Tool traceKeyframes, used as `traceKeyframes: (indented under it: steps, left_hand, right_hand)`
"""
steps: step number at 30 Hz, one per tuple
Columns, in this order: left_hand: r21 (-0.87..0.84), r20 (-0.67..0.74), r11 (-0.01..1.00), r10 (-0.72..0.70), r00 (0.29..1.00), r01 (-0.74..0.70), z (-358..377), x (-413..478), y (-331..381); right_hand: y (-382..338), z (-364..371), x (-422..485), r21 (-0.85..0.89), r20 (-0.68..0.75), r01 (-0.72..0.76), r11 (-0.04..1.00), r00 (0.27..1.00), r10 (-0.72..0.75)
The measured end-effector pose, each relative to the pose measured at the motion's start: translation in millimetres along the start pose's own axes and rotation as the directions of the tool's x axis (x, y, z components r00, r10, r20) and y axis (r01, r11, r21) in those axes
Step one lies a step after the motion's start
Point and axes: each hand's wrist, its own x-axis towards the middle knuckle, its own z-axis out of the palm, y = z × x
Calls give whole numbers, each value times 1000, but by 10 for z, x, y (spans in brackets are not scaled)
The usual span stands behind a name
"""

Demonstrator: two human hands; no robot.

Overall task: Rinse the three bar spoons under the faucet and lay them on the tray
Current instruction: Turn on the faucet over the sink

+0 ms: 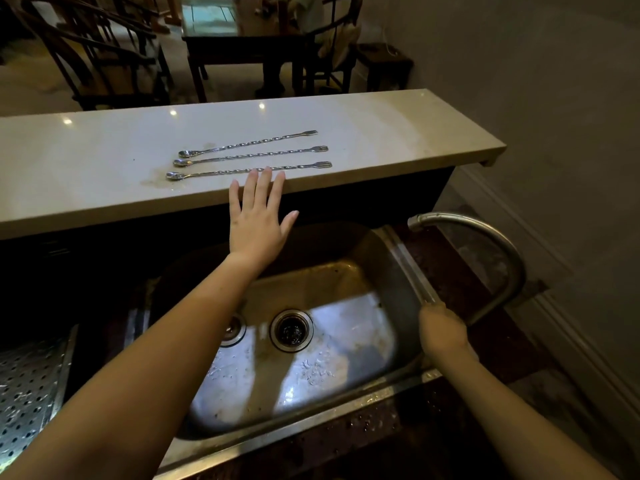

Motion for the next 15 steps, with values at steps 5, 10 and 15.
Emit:
traceKeyframes:
  steps: [5,10,15]
  left_hand:
    - [4,-4,1000,-6,1000,6,18,6,17]
    - [8,-10,1000,-15,1000,15,36,11,41]
    - [12,-16,1000,-16,1000,17,46,1,46]
  right_hand:
    - [-3,7,-13,46,36,-25,999,999,23]
    - [-8,41,-40,87,24,-30,996,999,28]
    - [-20,34,-17,81,36,-38,996,999,35]
